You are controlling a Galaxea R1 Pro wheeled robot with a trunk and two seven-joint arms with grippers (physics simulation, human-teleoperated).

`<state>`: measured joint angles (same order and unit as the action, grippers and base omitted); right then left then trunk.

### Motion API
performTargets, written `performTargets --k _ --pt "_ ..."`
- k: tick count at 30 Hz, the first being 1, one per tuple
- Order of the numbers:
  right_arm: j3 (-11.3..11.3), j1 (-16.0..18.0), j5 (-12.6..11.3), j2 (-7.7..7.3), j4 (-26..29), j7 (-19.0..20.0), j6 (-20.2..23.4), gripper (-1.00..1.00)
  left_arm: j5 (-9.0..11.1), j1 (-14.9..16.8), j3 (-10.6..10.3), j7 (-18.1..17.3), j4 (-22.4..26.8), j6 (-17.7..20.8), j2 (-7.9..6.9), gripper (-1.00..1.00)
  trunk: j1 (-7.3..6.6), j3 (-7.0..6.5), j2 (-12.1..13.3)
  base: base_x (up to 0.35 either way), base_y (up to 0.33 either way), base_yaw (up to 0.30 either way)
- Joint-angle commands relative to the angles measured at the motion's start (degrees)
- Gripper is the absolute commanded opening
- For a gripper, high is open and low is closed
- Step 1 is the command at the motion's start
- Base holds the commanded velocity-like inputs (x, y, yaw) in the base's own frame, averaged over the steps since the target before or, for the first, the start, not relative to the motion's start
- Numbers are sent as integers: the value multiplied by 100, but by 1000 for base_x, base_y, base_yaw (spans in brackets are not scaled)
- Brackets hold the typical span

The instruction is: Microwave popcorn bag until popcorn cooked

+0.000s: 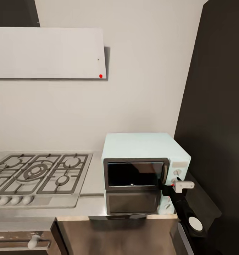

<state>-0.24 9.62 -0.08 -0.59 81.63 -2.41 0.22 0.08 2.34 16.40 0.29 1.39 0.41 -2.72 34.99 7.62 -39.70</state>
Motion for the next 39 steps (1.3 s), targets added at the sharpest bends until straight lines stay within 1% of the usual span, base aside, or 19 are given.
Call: performTargets --k 1,5,14,18,29,30,39 --pt "7 3 -1 -3 2 -23 3 100 1 4 20 1 1 8 0 100 2 9 -7 202 0 0" --pt "7 2 -1 -3 2 -23 4 100 1 4 21 -2 1 -14 3 100 2 9 -7 141 0 0" --pt "7 5 -1 -3 2 -23 4 100 1 4 22 -2 1 -13 -1 100 2 9 -7 16 0 0" --pt "7 2 -1 -3 2 -23 4 100 1 4 22 -2 1 -33 4 100 2 9 -7 167 0 0" --pt "10 0 -1 -3 -5 -23 -4 100 1 4 22 -2 1 -32 -1 100 2 9 -7 11 0 0" --pt "9 2 -1 -3 -3 -23 -5 -100 1 4 22 -2 1 -32 -1 100 2 9 -7 0 0 0" --pt "7 3 -1 -3 -5 -23 -1 -100 1 4 22 -2 1 -49 -1 100 2 9 -7 0 0 0"
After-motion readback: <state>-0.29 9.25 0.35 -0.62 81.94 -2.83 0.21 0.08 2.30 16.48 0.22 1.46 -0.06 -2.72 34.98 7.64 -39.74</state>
